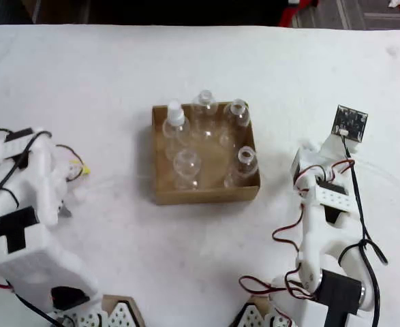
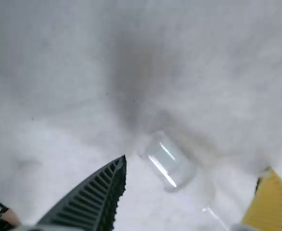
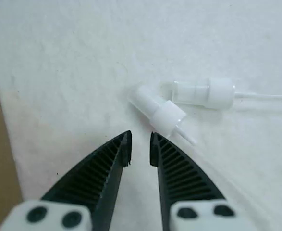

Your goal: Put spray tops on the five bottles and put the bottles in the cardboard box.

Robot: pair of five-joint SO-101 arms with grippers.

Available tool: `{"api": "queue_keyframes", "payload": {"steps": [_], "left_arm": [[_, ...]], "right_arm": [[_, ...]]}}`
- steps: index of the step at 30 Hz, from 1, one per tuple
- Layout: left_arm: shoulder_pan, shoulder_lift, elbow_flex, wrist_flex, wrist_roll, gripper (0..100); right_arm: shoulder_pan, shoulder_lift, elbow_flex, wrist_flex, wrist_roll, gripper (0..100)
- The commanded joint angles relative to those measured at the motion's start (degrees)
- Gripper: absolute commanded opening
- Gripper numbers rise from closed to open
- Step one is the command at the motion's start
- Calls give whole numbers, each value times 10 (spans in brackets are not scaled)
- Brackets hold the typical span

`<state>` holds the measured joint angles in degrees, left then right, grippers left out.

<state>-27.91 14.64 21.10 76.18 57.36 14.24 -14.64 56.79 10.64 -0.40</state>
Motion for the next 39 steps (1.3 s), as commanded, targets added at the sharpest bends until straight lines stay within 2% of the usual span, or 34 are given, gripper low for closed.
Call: {"api": "queue_keyframes", "payload": {"steps": [1, 5, 12, 17, 23, 26, 31, 39], "left_arm": [[23, 5, -43, 25, 36, 392], [18, 36, -48, 10, 50, 392], [1, 78, -98, 43, 53, 378], [-10, 109, -136, 63, 48, 209], [-28, 141, -162, 70, -3, 14], [-26, 141, -185, 113, -3, 41], [-29, 143, -310, 253, -3, 41], [-46, 141, -384, 261, -3, 41]], "right_arm": [[-6, -1, -17, -10, 4, 53], [-6, -1, -17, -10, 4, 53], [-6, -1, -17, -10, 4, 53], [-6, -1, -17, -10, 4, 53], [-6, -1, -17, -10, 4, 53], [-6, -1, -17, -10, 4, 53], [-6, -1, -17, -10, 4, 53], [-6, -1, -17, -10, 4, 53]]}}
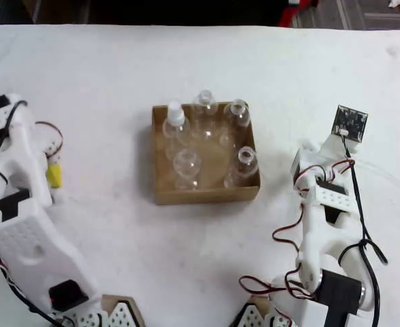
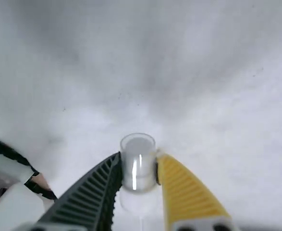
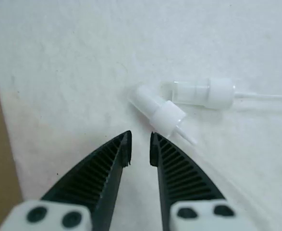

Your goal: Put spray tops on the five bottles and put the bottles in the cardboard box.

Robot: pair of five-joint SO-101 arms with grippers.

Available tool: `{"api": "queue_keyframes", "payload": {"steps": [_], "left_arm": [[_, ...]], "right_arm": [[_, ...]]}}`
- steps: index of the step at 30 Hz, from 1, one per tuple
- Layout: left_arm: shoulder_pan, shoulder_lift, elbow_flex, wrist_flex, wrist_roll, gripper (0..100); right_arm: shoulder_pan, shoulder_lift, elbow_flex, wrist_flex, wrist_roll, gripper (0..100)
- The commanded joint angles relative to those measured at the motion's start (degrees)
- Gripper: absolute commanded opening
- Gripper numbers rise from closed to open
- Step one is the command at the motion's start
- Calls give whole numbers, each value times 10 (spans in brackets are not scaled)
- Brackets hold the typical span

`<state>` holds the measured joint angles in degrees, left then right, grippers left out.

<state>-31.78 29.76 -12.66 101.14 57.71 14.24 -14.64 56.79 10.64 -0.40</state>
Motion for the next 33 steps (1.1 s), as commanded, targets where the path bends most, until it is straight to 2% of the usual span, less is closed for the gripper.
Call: {"api": "queue_keyframes", "payload": {"steps": [1, 8, 11, 16, 25, 33], "left_arm": [[-7, -10, -53, 11, -6, 41], [-7, -19, -139, 13, -12, 24], [-6, -65, -185, 13, -55, 22], [0, -200, -224, 11, -172, 22], [131, -411, -213, 11, -315, 22], [251, -538, -155, 11, -382, 22]], "right_arm": [[-6, -1, -17, -10, 4, 53], [-6, -1, -17, -10, 4, 53], [-6, -1, -17, -10, 4, 53], [-6, -1, -17, -10, 4, 53], [-6, -1, -17, -10, 4, 53], [-6, -1, -17, -10, 4, 53]]}}
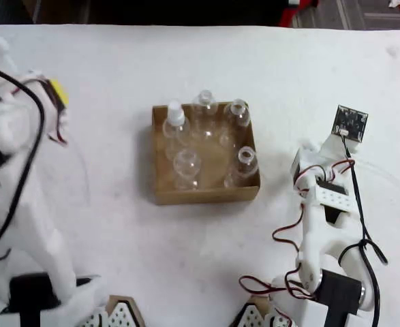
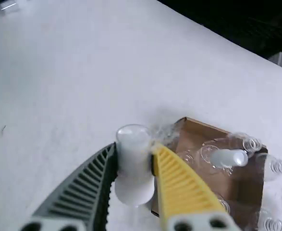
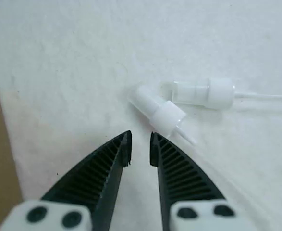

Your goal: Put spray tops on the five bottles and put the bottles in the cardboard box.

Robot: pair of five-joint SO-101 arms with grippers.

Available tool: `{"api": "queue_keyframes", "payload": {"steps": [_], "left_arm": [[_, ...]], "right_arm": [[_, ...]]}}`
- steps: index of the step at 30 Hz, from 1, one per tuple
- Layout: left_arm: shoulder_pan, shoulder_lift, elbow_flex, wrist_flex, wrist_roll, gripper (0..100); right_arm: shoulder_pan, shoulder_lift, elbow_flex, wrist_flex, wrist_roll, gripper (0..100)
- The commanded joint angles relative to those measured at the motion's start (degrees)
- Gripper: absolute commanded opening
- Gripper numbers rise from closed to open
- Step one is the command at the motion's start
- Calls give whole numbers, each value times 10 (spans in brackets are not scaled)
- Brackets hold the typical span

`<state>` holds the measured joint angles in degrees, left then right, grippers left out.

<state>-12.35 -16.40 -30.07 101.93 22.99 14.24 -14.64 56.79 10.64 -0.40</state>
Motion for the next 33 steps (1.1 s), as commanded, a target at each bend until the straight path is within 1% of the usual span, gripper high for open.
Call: {"api": "queue_keyframes", "payload": {"steps": [1, 5, 6, 8, 11, 15, 17, 19, 21, 24, 26, 29, 33], "left_arm": [[72, -98, 31, 3, -47, 22], [115, -209, 104, -4, -75, 22], [121, -241, 130, -16, -79, 22], [126, -303, 197, -66, -81, 22], [126, -392, 332, -188, -81, 22], [126, -492, 522, -400, -77, 22], [127, -534, 597, -500, -76, 22], [141, -565, 651, -584, -76, 22], [173, -577, 680, -632, -76, 21], [232, -576, 684, -664, -76, 21], [273, -566, 687, -706, -77, 21], [320, -511, 685, -810, -80, 21], [335, -390, 682, -963, -81, 22]], "right_arm": [[-6, -1, -17, -10, 4, 53], [-6, -1, -17, -10, 4, 53], [-6, -1, -17, -10, 4, 53], [-6, -1, -17, -10, 4, 53], [-6, -1, -17, -10, 4, 53], [-6, -1, -17, -10, 4, 53], [-6, -1, -17, -10, 4, 53], [-6, -1, -17, -10, 4, 53], [-5, -1, -17, -10, 4, 53], [0, -2, -17, -10, 4, 51], [7, -2, -17, -10, 4, 50], [15, -2, -17, -11, 4, 49], [15, -2, -18, -12, 4, 49]]}}
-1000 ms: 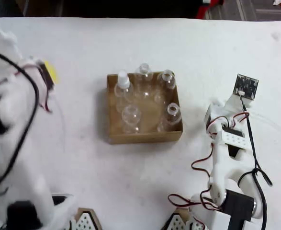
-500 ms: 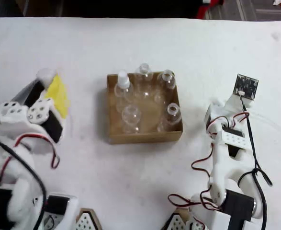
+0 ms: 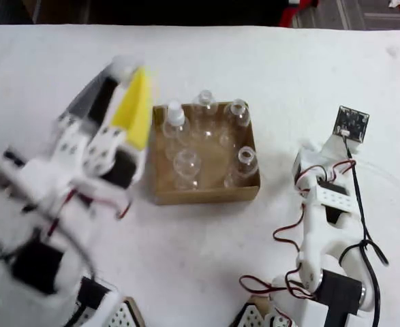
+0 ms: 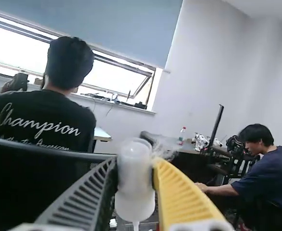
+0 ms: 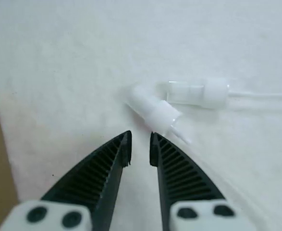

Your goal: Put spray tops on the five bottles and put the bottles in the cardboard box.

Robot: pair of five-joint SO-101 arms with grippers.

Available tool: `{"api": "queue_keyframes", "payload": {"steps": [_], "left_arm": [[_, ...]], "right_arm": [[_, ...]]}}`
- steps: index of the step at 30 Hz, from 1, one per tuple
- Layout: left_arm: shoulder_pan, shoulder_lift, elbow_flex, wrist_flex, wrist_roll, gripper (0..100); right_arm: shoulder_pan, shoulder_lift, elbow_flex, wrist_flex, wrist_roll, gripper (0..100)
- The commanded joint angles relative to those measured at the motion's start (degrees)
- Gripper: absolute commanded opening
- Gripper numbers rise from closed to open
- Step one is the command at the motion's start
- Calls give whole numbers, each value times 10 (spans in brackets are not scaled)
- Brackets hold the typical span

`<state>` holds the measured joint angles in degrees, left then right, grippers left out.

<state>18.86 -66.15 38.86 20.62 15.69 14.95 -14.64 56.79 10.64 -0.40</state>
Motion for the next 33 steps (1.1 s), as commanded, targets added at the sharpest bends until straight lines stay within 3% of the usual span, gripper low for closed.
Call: {"api": "queue_keyframes", "payload": {"steps": [1, 6, 12, 33], "left_arm": [[22, 138, -7, -181, -9, 23], [22, 260, -7, -301, -47, 23], [26, 363, -7, -381, -61, 23], [22, 481, -8, -411, -56, 23]], "right_arm": [[7, -2, -18, -12, 4, 49], [7, -1, -18, -14, 4, 49], [6, -1, -19, -14, 4, 50], [4, -1, -19, -14, 4, 52]]}}
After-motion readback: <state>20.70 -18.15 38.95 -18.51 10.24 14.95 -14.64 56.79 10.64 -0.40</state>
